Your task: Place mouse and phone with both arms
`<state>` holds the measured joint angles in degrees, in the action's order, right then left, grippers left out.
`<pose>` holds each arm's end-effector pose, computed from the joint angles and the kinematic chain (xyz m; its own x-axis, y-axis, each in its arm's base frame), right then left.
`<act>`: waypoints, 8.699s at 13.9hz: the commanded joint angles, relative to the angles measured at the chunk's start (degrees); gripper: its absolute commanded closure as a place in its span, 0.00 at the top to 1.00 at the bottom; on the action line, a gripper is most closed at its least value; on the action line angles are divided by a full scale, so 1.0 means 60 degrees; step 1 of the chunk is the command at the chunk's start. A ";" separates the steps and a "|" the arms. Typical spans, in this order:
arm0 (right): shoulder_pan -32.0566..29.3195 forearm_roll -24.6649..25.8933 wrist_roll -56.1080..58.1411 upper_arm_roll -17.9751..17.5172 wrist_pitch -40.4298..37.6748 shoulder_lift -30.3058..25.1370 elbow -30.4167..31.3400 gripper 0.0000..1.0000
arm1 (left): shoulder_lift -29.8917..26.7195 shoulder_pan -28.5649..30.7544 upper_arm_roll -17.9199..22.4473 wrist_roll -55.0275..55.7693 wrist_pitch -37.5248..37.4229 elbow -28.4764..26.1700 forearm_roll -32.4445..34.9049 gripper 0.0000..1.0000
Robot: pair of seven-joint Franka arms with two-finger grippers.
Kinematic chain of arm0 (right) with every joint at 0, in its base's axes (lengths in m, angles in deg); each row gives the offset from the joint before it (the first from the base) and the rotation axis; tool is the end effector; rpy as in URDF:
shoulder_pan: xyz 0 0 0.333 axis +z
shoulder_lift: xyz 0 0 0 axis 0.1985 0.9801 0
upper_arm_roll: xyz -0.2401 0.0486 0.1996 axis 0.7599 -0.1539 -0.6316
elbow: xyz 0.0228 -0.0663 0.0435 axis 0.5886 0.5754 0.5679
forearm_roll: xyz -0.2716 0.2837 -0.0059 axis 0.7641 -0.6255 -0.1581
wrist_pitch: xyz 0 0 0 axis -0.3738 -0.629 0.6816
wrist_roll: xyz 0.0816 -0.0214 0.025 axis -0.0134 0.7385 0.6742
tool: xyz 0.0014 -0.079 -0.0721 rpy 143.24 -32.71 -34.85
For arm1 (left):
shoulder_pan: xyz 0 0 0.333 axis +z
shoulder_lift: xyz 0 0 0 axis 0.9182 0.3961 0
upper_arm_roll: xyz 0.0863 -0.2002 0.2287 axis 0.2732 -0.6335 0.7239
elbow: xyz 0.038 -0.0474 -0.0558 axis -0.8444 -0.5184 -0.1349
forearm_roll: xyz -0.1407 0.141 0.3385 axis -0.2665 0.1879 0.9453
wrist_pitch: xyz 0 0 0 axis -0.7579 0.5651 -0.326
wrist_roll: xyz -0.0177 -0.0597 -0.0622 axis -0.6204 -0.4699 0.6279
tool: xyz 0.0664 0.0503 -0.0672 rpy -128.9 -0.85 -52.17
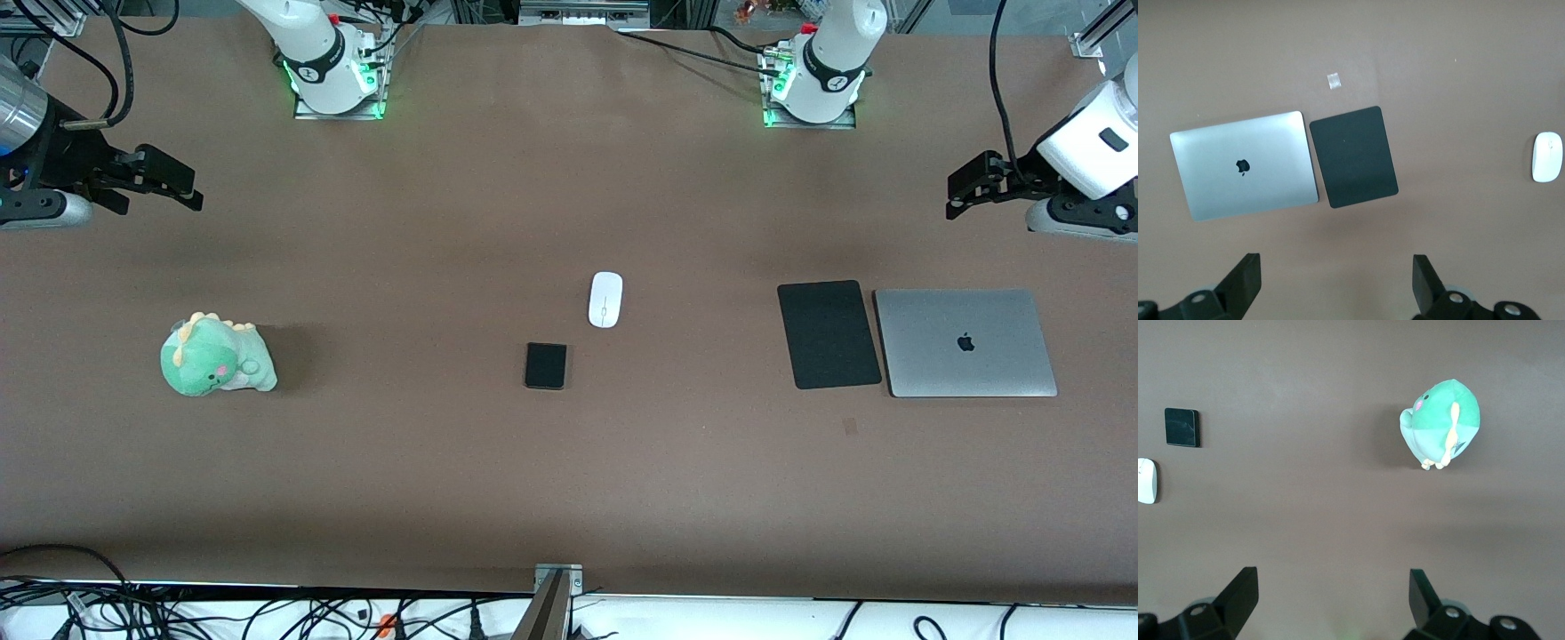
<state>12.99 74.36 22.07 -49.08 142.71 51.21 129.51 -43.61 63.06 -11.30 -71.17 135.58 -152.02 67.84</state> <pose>0.5510 0.0423 0.6144 0.9984 0.0239 -0.0514 0.0200 -0.9970 -0.0749 0.5483 -0.0332 0.6085 0.9869 -0.1466 -0.0680 -0.1475 -0.9890 -0.0093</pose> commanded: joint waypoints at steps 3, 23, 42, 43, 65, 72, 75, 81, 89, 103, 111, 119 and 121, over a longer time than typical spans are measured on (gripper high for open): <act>-0.0168 0.0045 0.0104 -0.0166 -0.0015 0.0010 0.0008 1.00 | 0.0977 -0.0263 -0.1179 0.0000 -0.1269 0.0238 0.0032 1.00; -0.0080 0.0030 0.0308 -0.0137 -0.0030 0.0127 0.0096 1.00 | 0.6896 -0.4613 -0.2032 0.6254 0.7108 0.0239 0.1717 1.00; 0.0418 0.0015 0.0177 -0.0181 0.2092 0.1136 0.1005 1.00 | 0.6724 -0.4747 -0.2047 0.6665 0.5314 0.0676 0.1647 0.29; 0.0476 0.0016 0.0177 -0.0181 0.2312 0.1297 0.1005 1.00 | 0.6431 -0.4514 -0.2047 0.6636 0.4509 0.0780 0.1601 0.29; 0.5309 0.0585 -0.6838 0.0081 0.6368 0.8212 -0.3214 1.00 | 0.4377 0.1099 -0.2018 0.2666 0.6975 -0.4360 0.2846 0.36; 0.6172 0.0704 -0.7674 0.0505 0.7954 0.9486 -0.3725 1.00 | 0.4523 0.1333 -0.2003 0.2651 0.7692 -0.4507 0.2860 0.41; 0.6599 0.0704 -0.7733 0.0975 0.7968 0.9663 -0.3727 1.00 | 0.4670 0.1567 -0.2003 0.2492 0.8031 -0.4536 0.2860 0.49; 0.6687 0.0982 -0.7865 0.0961 0.7983 0.9854 -0.3727 0.99 | 0.4568 0.1568 -0.2047 0.2490 0.7827 -0.4449 0.2860 1.00; 0.6702 0.0997 -0.7763 0.0961 0.7939 0.9839 -0.3698 0.54 | 0.3763 0.1568 -0.2589 0.2388 0.3043 -0.2050 0.2392 1.00; 0.4274 0.0880 -0.3667 0.1049 0.4717 0.7556 -0.3071 0.54 | 0.0954 0.1979 -0.2037 0.0322 -0.1198 0.1341 -0.0024 1.00; 0.2952 0.0865 -0.1771 0.1123 0.6558 0.6471 0.0078 0.55 | -0.1454 0.0996 -0.0743 0.0453 0.1442 -0.1799 0.0033 1.00; 0.2630 0.0865 -0.1522 0.1166 0.8085 0.6455 0.1341 0.57 | -0.0794 0.1055 -0.0772 0.0643 0.1176 -0.0962 -0.0011 1.00; 0.2557 0.0865 -0.1449 0.1167 0.8071 0.6455 0.1356 0.59 | -0.0707 0.1055 -0.0787 0.0850 0.1176 -0.0948 -0.0011 1.00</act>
<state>29.43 79.62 11.93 -41.68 190.66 92.84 134.50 -49.50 69.78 -16.40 -66.93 144.25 -160.18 68.96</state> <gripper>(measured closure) 0.189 0.000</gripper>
